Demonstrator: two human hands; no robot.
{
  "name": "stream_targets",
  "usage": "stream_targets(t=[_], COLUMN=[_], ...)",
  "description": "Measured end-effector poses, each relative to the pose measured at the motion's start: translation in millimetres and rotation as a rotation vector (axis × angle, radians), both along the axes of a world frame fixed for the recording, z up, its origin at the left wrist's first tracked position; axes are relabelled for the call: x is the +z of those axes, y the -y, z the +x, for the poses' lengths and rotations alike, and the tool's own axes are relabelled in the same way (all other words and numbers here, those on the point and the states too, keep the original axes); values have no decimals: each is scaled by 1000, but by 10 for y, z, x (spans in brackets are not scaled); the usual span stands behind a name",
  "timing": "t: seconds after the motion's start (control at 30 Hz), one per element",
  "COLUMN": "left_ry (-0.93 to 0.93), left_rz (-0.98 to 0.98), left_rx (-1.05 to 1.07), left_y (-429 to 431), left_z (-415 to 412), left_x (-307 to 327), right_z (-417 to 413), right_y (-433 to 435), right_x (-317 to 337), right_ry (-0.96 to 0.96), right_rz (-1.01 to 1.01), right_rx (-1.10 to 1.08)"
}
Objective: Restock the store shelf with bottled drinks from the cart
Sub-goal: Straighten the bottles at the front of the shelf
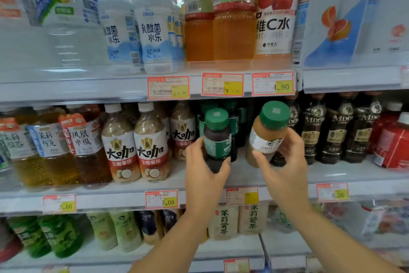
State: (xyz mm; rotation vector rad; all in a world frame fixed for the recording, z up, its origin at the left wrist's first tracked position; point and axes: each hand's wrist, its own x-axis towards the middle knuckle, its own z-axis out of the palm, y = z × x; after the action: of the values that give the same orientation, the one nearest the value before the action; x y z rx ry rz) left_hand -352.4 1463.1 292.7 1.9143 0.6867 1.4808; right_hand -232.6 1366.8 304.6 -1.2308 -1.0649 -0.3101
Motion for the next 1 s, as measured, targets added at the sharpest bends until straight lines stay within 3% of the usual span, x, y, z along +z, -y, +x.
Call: stream_targets(t=[0.37,0.47,0.67,0.8,1.0], left_ry=[-242,-251,-109,-94,-263], left_rz=[-58,-18,80,160,184], left_rx=[-118,-142,48,75,-11], left_y=[48,34,-102,-200,-280], left_z=[531,267,-580,-828,-875], left_x=[54,-3,-72,-12,-56], right_z=[231,110,-442,-742,-822], right_y=[310,300,-138,-570,-967], right_x=[78,54,26,-22,-114], right_ry=[11,36,153,68,-112], right_rz=[-97,-103,-212,-246,-319], right_rx=[-59,-27,140,249,208])
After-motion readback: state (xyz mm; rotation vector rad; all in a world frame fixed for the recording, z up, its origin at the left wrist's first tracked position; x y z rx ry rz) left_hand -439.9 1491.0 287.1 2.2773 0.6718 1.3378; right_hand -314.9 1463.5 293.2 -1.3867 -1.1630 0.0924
